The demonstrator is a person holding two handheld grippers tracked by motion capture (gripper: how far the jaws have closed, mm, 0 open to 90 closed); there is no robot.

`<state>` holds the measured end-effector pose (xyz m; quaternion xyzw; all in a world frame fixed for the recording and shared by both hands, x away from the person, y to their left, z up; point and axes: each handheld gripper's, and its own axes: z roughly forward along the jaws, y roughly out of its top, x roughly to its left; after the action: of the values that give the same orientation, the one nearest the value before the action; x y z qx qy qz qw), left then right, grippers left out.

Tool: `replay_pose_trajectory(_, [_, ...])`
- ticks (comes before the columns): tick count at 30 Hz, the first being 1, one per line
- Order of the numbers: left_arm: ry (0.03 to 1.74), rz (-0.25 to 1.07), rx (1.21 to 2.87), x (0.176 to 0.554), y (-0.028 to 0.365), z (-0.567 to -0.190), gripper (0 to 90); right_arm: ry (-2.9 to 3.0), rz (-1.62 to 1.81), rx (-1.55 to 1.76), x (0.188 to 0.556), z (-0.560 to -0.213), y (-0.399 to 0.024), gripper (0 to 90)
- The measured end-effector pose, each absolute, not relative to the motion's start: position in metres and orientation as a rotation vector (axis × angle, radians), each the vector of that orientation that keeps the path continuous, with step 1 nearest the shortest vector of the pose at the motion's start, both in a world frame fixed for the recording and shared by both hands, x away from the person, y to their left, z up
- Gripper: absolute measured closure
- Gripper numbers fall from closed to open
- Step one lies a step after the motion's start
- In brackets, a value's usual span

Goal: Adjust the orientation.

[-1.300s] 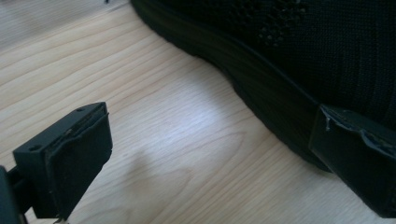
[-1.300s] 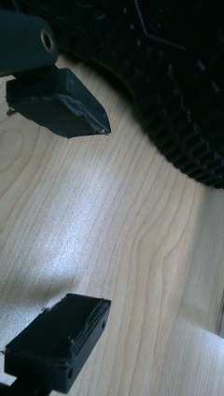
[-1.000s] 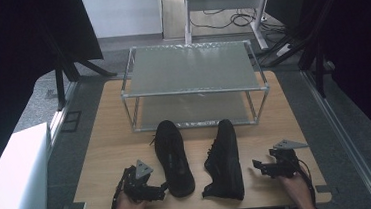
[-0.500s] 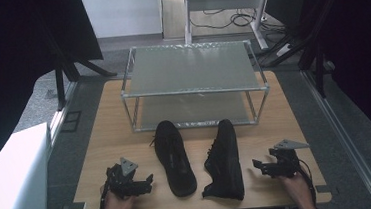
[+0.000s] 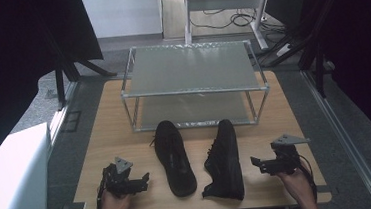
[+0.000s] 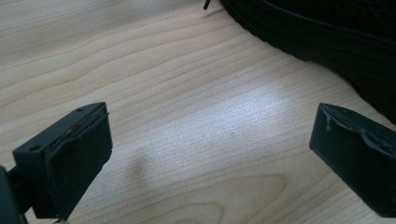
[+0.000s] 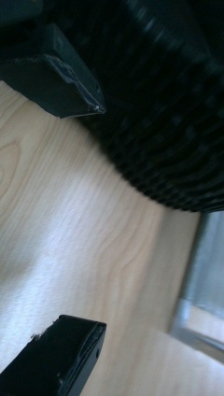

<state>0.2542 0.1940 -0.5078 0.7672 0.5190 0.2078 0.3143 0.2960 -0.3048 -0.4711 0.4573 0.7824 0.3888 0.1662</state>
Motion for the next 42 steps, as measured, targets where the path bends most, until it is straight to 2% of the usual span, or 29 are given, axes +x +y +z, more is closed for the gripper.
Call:
replay_pose_trajectory(12, [1.364, 0.531, 2.027, 0.255, 0.193, -0.51, 0.0, 2.268, 1.113, 1.209, 0.302, -0.438, -0.275, 0.0])
replay_pose_trajectory(24, [1.361, 0.533, 2.05, 0.256, 0.191, -0.511, 0.0, 2.288, 1.052, 1.169, 0.316, -0.44, -0.245, 0.0])
replay_pose_trajectory(35, [1.356, 0.524, 2.076, 0.256, 0.19, -0.512, 0.0, 2.254, 1.048, 1.246, 0.313, -0.44, -0.262, 0.0])
replay_pose_trajectory(42, [1.344, 0.534, 2.076, 0.256, 0.188, -0.512, 0.0, 2.177, 1.038, 1.322, 0.304, -0.442, -0.292, 0.0])
